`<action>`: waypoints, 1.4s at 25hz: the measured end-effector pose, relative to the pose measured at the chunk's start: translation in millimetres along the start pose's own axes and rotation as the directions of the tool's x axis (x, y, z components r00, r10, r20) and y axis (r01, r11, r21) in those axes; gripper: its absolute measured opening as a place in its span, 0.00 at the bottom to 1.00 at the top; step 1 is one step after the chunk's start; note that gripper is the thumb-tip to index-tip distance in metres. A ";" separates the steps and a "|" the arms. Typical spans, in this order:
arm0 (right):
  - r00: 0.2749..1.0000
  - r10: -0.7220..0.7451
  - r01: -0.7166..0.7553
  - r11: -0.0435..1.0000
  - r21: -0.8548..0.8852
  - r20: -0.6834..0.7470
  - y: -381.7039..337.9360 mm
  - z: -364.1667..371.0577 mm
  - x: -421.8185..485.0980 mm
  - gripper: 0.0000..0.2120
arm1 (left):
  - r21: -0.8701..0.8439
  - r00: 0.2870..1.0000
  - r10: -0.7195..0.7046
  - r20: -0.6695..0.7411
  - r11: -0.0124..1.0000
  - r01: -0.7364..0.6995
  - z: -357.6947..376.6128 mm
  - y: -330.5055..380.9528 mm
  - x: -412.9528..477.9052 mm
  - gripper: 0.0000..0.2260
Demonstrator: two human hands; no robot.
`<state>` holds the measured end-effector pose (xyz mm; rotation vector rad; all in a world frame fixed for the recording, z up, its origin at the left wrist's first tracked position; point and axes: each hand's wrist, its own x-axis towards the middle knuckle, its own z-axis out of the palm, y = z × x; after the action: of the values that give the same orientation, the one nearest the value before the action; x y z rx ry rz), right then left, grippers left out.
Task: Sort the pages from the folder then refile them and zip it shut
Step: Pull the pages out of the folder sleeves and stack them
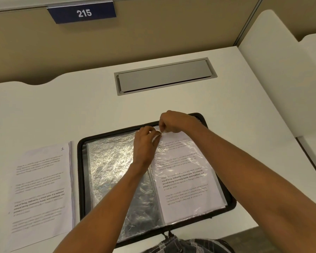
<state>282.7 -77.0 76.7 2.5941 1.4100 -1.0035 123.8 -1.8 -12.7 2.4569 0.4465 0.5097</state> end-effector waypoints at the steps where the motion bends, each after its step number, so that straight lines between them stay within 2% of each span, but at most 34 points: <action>1: 1.000 0.007 -0.007 1.000 -0.020 0.019 -0.2 1.8 3.7 0.06 | -0.017 1.000 -0.014 -0.003 1.000 0.014 -0.6 0.2 -0.6 0.05; 6: 0.998 0.033 -0.030 0.999 -0.045 0.057 1.3 5.6 10.7 0.06 | -0.125 0.991 -0.122 -0.055 0.986 0.114 -0.9 23.6 -24.1 0.07; 8: 0.997 0.014 -0.010 0.998 -0.056 0.071 3.1 4.2 11.6 0.07 | -0.096 0.994 -0.098 0.045 0.990 0.102 6.7 38.6 -46.5 0.11; 11: 0.998 -0.012 0.017 0.997 -0.079 0.057 6.9 1.6 12.5 0.08 | 0.086 0.952 -0.096 0.292 0.993 0.074 22.7 59.0 -79.8 0.24; 13: 0.999 -0.029 0.034 0.993 -0.111 0.046 8.7 1.0 13.2 0.09 | 0.203 0.939 -0.085 0.333 0.979 0.016 30.9 65.8 -93.7 0.27; 16: 0.999 -0.028 0.024 0.982 -0.189 -0.018 11.2 3.0 14.3 0.11 | 0.295 0.933 -0.068 0.353 0.954 -0.042 37.6 71.3 -101.6 0.28; 19: 0.992 -0.003 -0.026 0.971 -0.237 -0.123 13.7 5.8 16.2 0.11 | 0.332 0.932 -0.082 0.353 0.942 -0.043 41.7 70.4 -103.3 0.28; 22: 0.969 -0.012 -0.047 0.972 -0.231 -0.246 16.4 3.8 18.8 0.14 | 0.362 0.930 -0.088 0.358 0.931 -0.052 42.7 69.4 -106.0 0.28; 25: 0.973 -0.011 -0.029 0.984 -0.174 -0.228 18.5 -1.7 19.7 0.12 | 0.365 0.931 -0.081 0.357 0.929 -0.059 42.0 69.8 -106.7 0.28; 28: 0.987 0.009 -0.043 0.977 -0.210 -0.160 17.7 -4.7 20.5 0.08 | 0.363 0.932 -0.081 0.352 0.930 -0.056 42.0 71.0 -105.6 0.28; 33: 0.929 0.048 -0.110 0.983 -0.150 -0.366 17.2 -16.7 23.9 0.08 | 0.364 0.933 -0.078 0.352 0.929 -0.060 43.7 70.4 -106.2 0.28; 35: 0.932 0.084 -0.126 0.987 -0.097 -0.353 18.6 -22.0 23.1 0.08 | 0.372 0.933 -0.075 0.352 0.926 -0.066 43.8 69.9 -106.9 0.28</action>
<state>317.3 -64.0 76.4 2.8204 1.3215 -0.4444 64.2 -121.6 -31.0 2.8377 0.4255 -0.0499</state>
